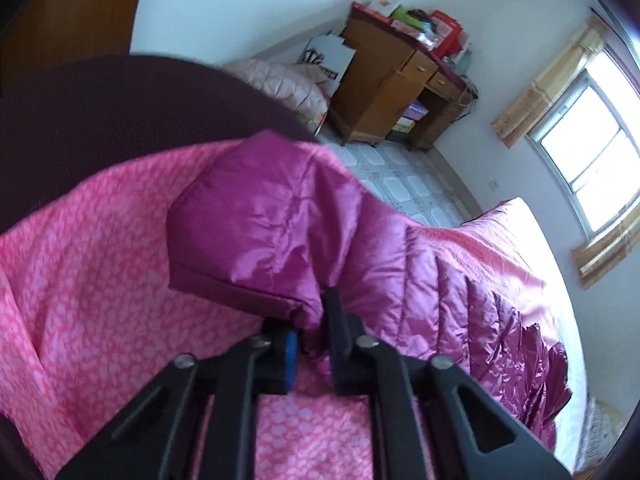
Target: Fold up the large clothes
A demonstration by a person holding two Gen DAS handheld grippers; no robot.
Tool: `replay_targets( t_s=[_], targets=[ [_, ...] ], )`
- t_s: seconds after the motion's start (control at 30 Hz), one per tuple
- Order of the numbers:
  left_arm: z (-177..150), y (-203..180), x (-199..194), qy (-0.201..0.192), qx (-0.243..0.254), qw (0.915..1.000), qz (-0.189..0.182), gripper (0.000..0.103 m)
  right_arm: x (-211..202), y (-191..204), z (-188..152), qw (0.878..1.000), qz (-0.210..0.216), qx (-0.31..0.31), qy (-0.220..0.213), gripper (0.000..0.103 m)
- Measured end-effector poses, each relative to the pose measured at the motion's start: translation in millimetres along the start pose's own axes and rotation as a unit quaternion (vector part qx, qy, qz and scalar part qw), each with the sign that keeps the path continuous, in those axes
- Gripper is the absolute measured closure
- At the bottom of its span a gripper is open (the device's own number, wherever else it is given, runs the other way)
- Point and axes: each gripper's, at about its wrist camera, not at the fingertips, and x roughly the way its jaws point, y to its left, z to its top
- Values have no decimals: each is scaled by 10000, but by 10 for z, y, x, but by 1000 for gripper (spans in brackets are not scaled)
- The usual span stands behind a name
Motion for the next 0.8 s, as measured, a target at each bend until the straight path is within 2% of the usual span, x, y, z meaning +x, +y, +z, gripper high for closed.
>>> replay_targets(
  t_s=[0.13,0.2,0.27,0.33,0.4,0.43,0.47,0.57,0.63,0.73,0.8],
  targets=[
    [107,-312,-209,-449,494,9977,-79,97,-3,-3,-1,10000,16,12,-5,47],
    [106,-622,-436,-804,978,9916,-260,97,-3,-10,0,10000,42,28,-7,47],
    [24,-1004,-684,-1172,1525,9798,-543,97,-5,-15,0,10000,64,50,-16,47],
    [-142,-1373,-914,-1423,2064,9640,-881,97,-6,-24,1,9999,88,76,-25,47],
    [-396,-1754,-1125,-1563,2633,9431,-1294,97,-6,-37,4,9999,115,105,-34,47],
    [-608,-1980,-1236,-1639,3000,9275,-1515,97,-8,-37,0,9998,127,119,-40,47],
    [-755,-2108,-1308,-1668,3245,9158,-1678,97,-9,-41,-2,9998,144,134,-47,47],
    [-1325,-2468,-1395,-1482,3926,8811,-2182,97,-17,-69,-6,9995,221,212,-73,47],
    [-1735,-2637,-1317,-1223,4334,8619,-2330,97,-23,-97,-8,9992,288,281,-90,47],
    [-2217,-2745,-1140,-875,4788,8401,-2394,97,-31,-128,-11,9986,369,357,-114,47],
    [-2500,-2710,-1086,-671,5008,8308,-2333,97,-31,-145,-10,9984,395,389,-118,47]
  ],
)
